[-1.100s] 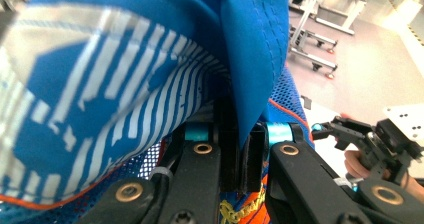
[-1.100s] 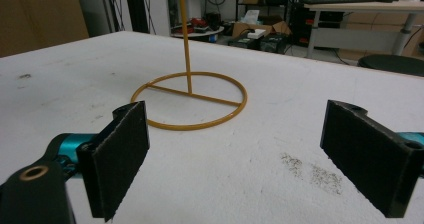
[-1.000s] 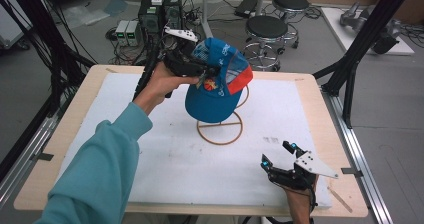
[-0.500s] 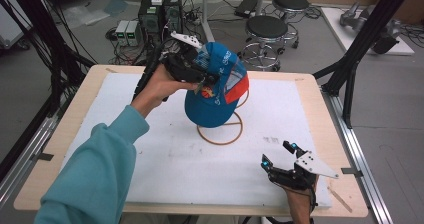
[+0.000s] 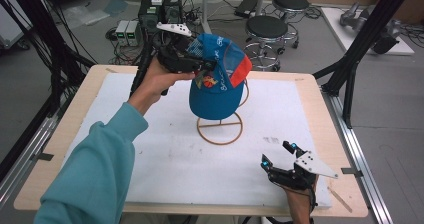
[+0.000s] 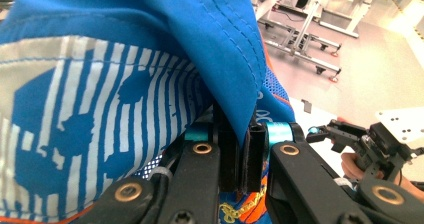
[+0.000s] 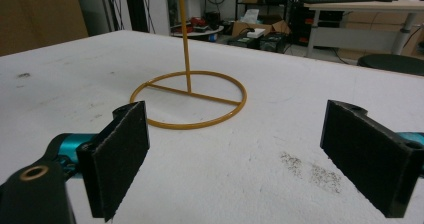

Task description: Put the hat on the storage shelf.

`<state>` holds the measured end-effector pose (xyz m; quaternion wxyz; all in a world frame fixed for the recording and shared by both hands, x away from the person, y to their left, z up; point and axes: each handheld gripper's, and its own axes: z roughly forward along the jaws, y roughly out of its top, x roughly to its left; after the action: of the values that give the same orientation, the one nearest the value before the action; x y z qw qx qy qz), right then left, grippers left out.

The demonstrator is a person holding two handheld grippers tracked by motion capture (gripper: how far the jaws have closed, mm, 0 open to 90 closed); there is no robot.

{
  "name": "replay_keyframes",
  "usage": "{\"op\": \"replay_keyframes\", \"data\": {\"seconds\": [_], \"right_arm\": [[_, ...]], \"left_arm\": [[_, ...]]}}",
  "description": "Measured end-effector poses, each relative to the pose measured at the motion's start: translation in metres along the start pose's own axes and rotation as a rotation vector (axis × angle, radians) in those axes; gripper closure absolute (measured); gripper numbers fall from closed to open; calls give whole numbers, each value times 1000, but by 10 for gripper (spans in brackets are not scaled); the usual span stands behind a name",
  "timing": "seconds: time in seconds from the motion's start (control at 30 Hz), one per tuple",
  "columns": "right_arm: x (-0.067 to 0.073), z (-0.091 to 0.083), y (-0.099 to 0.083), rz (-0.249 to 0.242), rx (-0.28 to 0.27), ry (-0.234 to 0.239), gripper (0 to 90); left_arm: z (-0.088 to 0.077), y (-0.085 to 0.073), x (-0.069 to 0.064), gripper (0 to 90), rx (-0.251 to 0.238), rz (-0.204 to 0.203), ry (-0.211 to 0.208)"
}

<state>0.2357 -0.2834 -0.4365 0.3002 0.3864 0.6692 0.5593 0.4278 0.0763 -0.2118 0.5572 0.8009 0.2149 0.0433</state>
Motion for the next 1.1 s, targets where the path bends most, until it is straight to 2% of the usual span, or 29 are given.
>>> {"op": "replay_keyframes", "data": {"seconds": [0.27,0.4,0.57,0.7,0.9,1.03,1.1], "right_arm": [[0,0,0,7,6,1,112],[0,-1,-1,7,2,1,112],[-1,-2,-2,9,4,-3,112],[-1,-4,-3,10,6,-5,112],[-3,-6,-5,13,10,-12,112],[-3,-5,-6,9,12,-14,112],[-3,-5,-6,7,13,-14,112]], "left_arm": [[3,24,-7,884,-18,38,19],[9,30,-8,884,-45,27,0],[28,24,-9,884,23,24,-18],[38,18,-6,883,37,0,-27],[37,13,-2,869,63,-12,-21],[32,8,2,839,56,-39,-24],[30,8,2,814,57,-38,-23]]}}
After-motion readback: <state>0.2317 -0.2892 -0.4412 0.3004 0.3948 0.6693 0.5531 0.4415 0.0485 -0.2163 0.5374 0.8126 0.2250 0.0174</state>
